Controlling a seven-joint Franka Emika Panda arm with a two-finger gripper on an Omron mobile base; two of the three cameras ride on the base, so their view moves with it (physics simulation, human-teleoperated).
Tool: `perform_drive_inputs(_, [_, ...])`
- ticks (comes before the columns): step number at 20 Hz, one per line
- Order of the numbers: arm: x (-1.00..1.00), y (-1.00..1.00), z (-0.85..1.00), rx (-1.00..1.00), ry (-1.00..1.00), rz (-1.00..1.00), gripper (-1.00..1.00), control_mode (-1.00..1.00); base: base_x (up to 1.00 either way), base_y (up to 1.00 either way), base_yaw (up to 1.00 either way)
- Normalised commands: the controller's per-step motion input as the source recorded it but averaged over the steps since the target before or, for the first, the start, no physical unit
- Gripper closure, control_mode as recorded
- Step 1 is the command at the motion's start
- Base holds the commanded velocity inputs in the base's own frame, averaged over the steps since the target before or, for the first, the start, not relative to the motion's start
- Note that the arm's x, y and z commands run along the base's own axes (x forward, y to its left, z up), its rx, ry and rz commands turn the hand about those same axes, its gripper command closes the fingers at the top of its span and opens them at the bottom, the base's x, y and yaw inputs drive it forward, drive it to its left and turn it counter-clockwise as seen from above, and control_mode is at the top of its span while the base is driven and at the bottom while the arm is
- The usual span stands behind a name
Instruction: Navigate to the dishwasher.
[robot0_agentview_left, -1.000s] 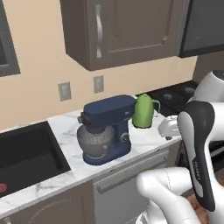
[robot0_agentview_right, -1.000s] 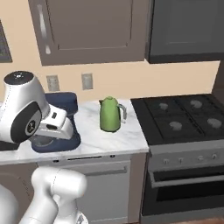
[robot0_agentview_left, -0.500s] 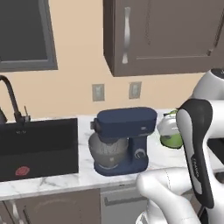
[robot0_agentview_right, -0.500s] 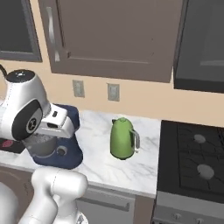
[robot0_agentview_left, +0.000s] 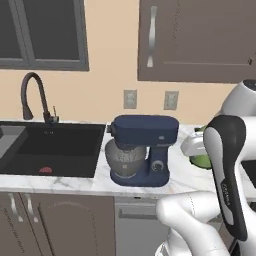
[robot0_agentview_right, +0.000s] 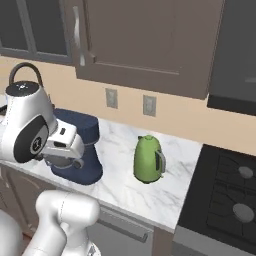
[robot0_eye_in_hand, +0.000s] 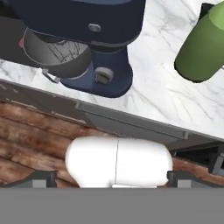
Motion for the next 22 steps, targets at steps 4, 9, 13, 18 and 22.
perform_drive_inputs(4, [0.0,0.0,0.0,0.0,0.0,0.0,-1.0,1.0,0.94,-0.47,0.19])
perform_drive_inputs(9, [0.0,0.0,0.0,0.0,0.0,0.0,-1.0,1.0,0.93,-0.45,-0.2])
perform_drive_inputs(13, [0.0,0.0,0.0,0.0,0.0,0.0,-1.0,1.0,0.88,-0.05,-0.63])
perform_drive_inputs(18, [0.0,0.0,0.0,0.0,0.0,0.0,-1.0,1.0,0.92,0.0,-0.62])
perform_drive_inputs(22, [0.0,0.0,0.0,0.0,0.0,0.0,-1.0,1.0,1.0,0.02,-0.52])
